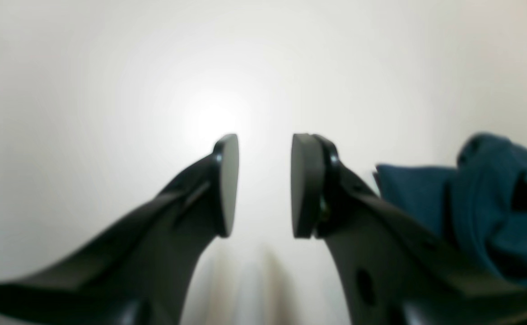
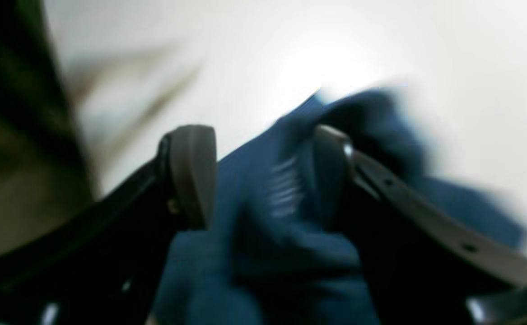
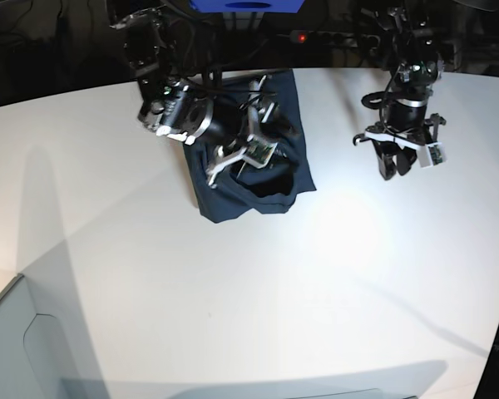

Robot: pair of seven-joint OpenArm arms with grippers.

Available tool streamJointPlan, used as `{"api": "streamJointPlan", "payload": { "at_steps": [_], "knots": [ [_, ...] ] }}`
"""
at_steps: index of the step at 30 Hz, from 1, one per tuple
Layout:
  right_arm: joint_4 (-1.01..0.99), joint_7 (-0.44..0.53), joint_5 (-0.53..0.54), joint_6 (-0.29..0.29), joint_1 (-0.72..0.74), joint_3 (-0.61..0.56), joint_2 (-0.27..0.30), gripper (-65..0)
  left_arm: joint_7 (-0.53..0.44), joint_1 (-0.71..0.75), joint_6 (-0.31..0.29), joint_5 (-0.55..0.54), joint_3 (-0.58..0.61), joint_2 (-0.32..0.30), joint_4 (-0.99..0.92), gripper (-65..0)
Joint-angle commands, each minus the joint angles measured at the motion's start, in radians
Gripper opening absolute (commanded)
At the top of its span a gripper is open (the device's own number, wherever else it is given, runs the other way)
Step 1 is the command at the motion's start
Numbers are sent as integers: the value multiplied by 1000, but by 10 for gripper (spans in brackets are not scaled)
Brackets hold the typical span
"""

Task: Fold the T-shirt properly
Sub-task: 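Fold the held shirt end over the stack with the right gripper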

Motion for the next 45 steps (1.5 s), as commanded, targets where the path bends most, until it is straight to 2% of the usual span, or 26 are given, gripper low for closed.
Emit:
{"api": "streamJointPlan", "payload": {
  "at_steps": [1, 3, 7, 15, 22, 28, 30, 34, 37, 45],
  "knots": [
    [42, 17, 9, 3, -5, 44, 4, -320, -21, -2, -2, -6, -19, -6, 20, -460],
    [83, 17, 9, 3, -19, 121, 1, -319, -21, -4, -4, -6, -35, -7, 19, -460],
    [94, 15, 10, 3, -19, 178, 4, -319, -21, -4, -4, -6, -39, -9, 15, -460],
    [36, 24, 7, 3, -78, 173, 6, -319, -21, -1, -4, -6, -39, -9, 15, -460],
    [-27, 26, 7, 3, -58, 161, 6, -319, -21, 4, -4, -6, -39, -7, 15, -460],
    [-70, 26, 6, 3, -39, 159, 37, -333, -22, 18, -4, -6, -41, -3, 20, -460],
    [-59, 26, 7, 3, -45, 159, 37, -392, -22, 19, -4, -6, -41, -3, 19, -460],
    [11, 26, 7, 3, -85, 158, 43, -647, -22, 19, -4, -6, -41, -3, 19, -460],
    [70, 26, 7, 3, -111, 130, 43, -630, -22, 16, -4, -6, -41, -1, 17, -460],
    [117, 24, 7, 3, -177, 35, 46, -649, -22, 11, -4, -6, -41, -4, 22, -460]
  ]
}}
